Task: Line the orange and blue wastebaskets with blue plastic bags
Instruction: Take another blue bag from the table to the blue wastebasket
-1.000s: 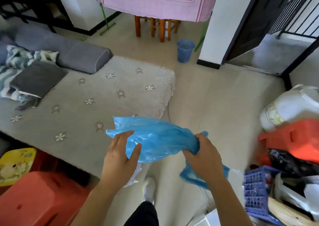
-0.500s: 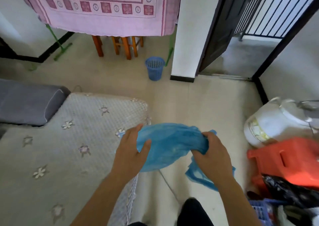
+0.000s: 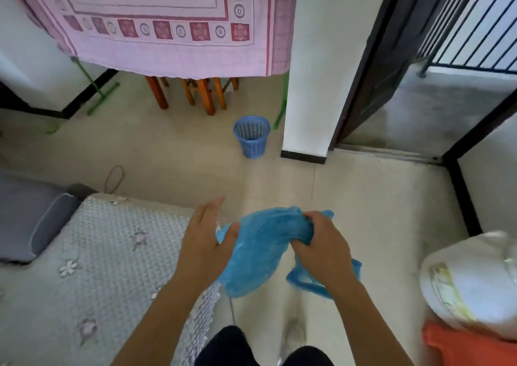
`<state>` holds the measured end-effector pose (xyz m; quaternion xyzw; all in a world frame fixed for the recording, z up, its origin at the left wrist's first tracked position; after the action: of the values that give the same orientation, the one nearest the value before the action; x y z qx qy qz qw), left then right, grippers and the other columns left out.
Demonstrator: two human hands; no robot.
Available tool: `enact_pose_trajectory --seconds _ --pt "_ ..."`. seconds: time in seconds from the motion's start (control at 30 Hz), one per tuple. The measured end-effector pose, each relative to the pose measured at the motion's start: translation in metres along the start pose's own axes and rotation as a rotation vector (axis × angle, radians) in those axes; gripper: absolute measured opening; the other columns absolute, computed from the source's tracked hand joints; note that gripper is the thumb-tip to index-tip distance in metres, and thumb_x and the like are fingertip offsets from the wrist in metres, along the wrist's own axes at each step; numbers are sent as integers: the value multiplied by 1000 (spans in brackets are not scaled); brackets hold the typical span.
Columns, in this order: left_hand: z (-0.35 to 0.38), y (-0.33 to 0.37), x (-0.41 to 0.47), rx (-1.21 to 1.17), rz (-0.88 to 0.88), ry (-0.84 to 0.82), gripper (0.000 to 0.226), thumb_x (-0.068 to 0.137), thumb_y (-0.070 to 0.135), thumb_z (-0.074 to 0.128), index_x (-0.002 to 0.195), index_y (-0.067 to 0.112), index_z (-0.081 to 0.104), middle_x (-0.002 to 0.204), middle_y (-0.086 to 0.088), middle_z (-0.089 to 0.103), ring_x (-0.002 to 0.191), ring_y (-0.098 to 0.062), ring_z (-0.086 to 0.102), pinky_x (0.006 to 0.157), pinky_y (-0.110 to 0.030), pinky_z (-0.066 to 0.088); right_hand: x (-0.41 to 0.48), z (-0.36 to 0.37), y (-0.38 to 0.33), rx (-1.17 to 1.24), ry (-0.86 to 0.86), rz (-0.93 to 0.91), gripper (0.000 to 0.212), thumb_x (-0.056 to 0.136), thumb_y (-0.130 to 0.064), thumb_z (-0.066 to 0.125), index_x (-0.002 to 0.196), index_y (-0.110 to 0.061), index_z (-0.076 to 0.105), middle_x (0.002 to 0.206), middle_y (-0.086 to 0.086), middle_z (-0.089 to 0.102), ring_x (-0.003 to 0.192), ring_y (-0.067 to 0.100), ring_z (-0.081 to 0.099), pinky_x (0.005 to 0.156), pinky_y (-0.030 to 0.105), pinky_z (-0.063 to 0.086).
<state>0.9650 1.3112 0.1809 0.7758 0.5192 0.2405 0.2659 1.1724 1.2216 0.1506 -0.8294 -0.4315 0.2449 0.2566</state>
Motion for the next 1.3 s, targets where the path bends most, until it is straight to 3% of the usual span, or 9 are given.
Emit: enact_pose_trajectory --seconds 0.1,0.3,0.47,0.6,0.7,0.8,1.03,1.23,1.3 --pt "1 -7 55 -13 -50 63 54 92 29 62 142 17 44 136 3 47 120 -5 42 98 -24 32 71 -6 -25 4 -24 -59 46 82 -39 62 125 -30 49 108 -12 60 90 9 59 77 28 47" --pt "18 -62 184 -31 -173 124 52 91 27 65 137 11 49 130 -5 55 119 -25 53 95 -27 36 217 17 -75 -52 -65 -136 46 83 -38 66 125 -30 50 104 -17 51 93 10 58 77 27 43" --pt "21 -97 309 -86 -258 70 56 91 32 63 139 11 46 133 -6 52 120 -23 52 94 -23 32 335 30 -126 -133 -107 -133 48 83 -37 65 128 -34 48 117 -12 56 104 13 59 83 30 47" --pt "6 -108 420 -99 -185 3 65 87 47 53 141 13 44 135 -2 49 123 -18 49 99 -22 31 424 31 -167 -135 -74 -118 47 85 -35 63 129 -31 50 120 -10 56 104 13 57 84 28 46" --pt "0 -111 473 -57 -142 1 60 88 38 55 141 11 44 135 -3 49 125 -16 46 101 -20 29 460 31 -186 -110 -48 -91 44 86 -34 62 127 -28 51 116 -8 56 97 13 57 84 31 47" --pt "6 -122 540 -52 -85 -37 56 92 33 59 141 12 44 135 -3 49 126 -16 45 102 -21 29 516 38 -195 -97 -31 -41 45 88 -34 62 130 -26 50 117 -7 56 91 8 51 79 25 42" --pt "42 -163 694 2 -30 -145 56 93 31 60 143 15 41 139 -3 45 128 -17 43 104 -28 35 659 68 -217 -88 -11 47 48 86 -35 59 132 -27 48 118 -7 55 100 14 58 86 33 50" --pt "33 -169 833 100 104 -236 63 89 51 50 140 16 44 136 -4 47 124 -19 47 102 -33 39 778 71 -261 -67 4 129 50 84 -35 58 133 -27 47 125 -6 56 105 18 59 89 37 51" --pt "27 -171 876 109 131 -233 59 89 43 56 139 15 45 136 -5 48 124 -21 47 102 -31 38 809 69 -278 -65 18 153 50 83 -34 56 132 -26 47 124 -4 57 104 20 60 88 40 51"
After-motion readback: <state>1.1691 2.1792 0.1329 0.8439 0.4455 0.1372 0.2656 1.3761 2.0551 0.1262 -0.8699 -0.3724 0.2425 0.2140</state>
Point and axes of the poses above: each hand's wrist, its own x-axis towards the middle knuckle, its own z-axis out of the palm, y = z × x, the point moved 1 cm from there along x, towards the middle knuckle
